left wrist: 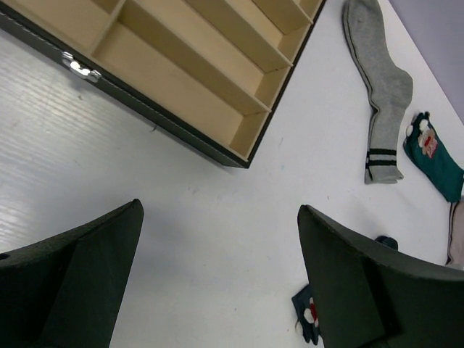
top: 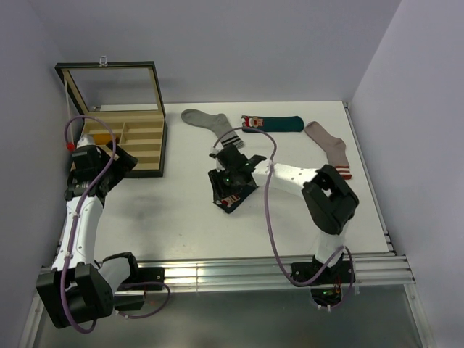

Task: Roll the socks
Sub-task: Adjust the sock at the center of the board, then roll the sock at the center of the board.

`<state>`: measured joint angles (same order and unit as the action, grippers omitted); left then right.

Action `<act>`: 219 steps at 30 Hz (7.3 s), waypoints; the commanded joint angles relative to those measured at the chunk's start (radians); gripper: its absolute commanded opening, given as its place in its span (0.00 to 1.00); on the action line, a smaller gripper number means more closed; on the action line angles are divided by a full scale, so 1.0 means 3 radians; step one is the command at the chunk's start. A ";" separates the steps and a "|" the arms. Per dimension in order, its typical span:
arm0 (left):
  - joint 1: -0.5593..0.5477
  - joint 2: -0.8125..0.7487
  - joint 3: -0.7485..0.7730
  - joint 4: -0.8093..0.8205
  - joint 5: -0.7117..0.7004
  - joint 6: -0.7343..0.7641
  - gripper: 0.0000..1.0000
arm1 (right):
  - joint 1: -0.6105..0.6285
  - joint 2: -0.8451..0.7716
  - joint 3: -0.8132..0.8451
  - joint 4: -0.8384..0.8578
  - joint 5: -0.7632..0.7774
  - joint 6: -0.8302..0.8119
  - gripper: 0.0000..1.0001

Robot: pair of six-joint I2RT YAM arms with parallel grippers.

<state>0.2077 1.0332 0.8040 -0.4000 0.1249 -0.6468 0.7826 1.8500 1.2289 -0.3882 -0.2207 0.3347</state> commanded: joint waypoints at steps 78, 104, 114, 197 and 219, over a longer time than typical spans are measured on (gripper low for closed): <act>-0.1183 0.0677 0.0317 0.0055 0.0172 -0.0038 0.99 | 0.0536 0.0118 -0.0282 0.0128 0.2060 -0.0548 0.48; -0.1510 0.0928 0.0271 0.0152 0.0074 -0.0329 0.98 | 0.0598 0.0195 -0.0144 0.0199 0.1616 -0.0451 0.00; -0.2016 0.1240 0.0214 0.0377 -0.0089 -0.0687 0.96 | 0.0148 0.0031 -0.0297 0.0695 0.0154 -0.0012 0.00; -0.2513 0.2058 0.0020 0.1573 0.0279 -0.1249 0.25 | -0.1029 0.0701 -0.0732 0.1836 -0.1934 0.1395 0.06; -0.2513 0.2155 -0.0062 0.1947 0.0310 -0.1285 0.24 | -0.1029 0.0706 -0.0727 0.1851 -0.1928 0.1400 0.07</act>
<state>-0.5411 1.6657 0.7830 0.1379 0.2066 -1.0340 0.4789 2.0354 0.9947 0.1898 -0.8497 0.7723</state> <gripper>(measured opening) 0.239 0.070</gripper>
